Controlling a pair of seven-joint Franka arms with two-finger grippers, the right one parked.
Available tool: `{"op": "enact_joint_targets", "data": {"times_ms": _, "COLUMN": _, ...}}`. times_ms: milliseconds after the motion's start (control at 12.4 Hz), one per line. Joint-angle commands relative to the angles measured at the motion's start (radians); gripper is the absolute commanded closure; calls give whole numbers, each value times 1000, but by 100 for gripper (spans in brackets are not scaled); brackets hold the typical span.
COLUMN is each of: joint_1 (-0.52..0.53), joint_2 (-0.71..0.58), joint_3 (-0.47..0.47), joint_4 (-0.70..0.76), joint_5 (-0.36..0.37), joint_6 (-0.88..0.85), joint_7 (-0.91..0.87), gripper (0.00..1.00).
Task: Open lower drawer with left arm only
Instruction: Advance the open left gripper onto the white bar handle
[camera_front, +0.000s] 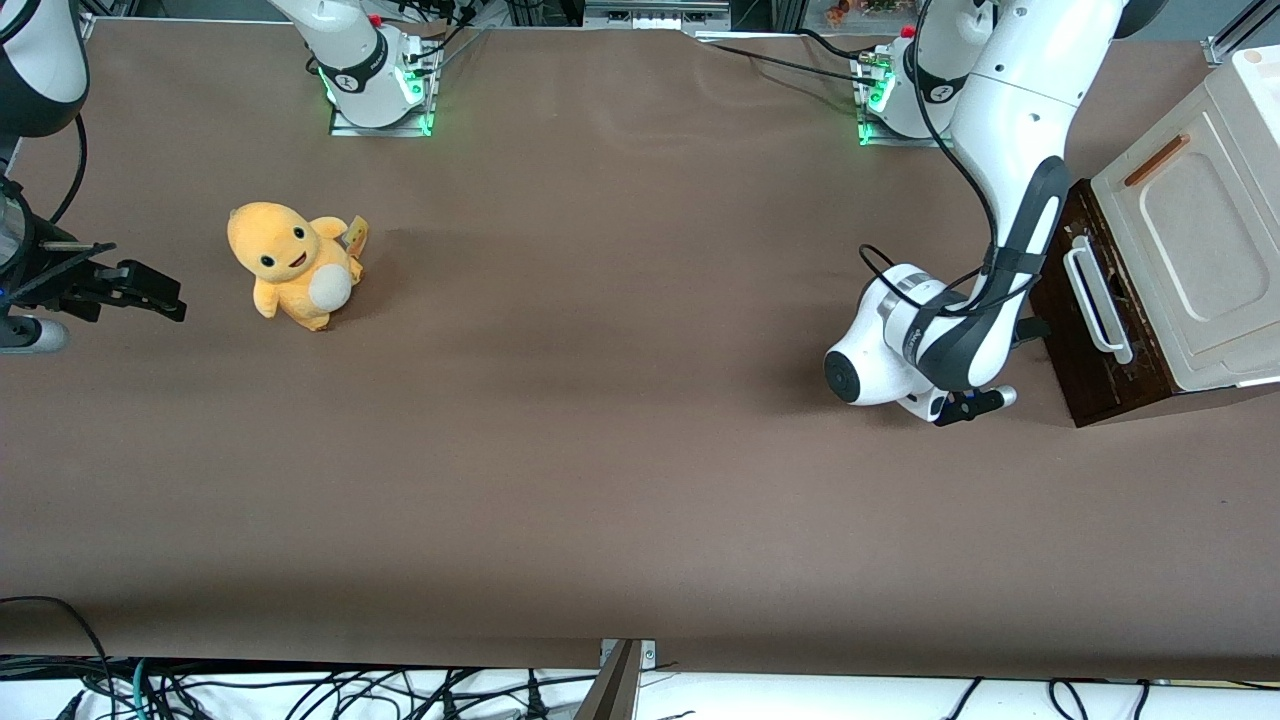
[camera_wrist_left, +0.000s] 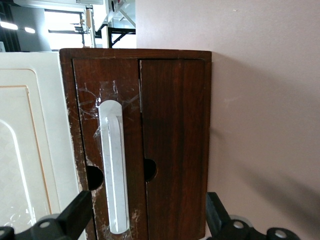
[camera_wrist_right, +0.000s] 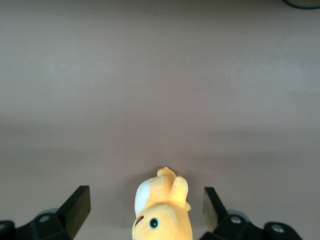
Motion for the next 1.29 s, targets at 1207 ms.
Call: {"op": "enact_joint_targets", "data": {"times_ms": 1207, "joint_1": 16, "joint_2": 32, "joint_3": 32, "joint_4": -93, "joint_5": 174, "joint_6": -163, "joint_7": -100, "gripper": 0}}
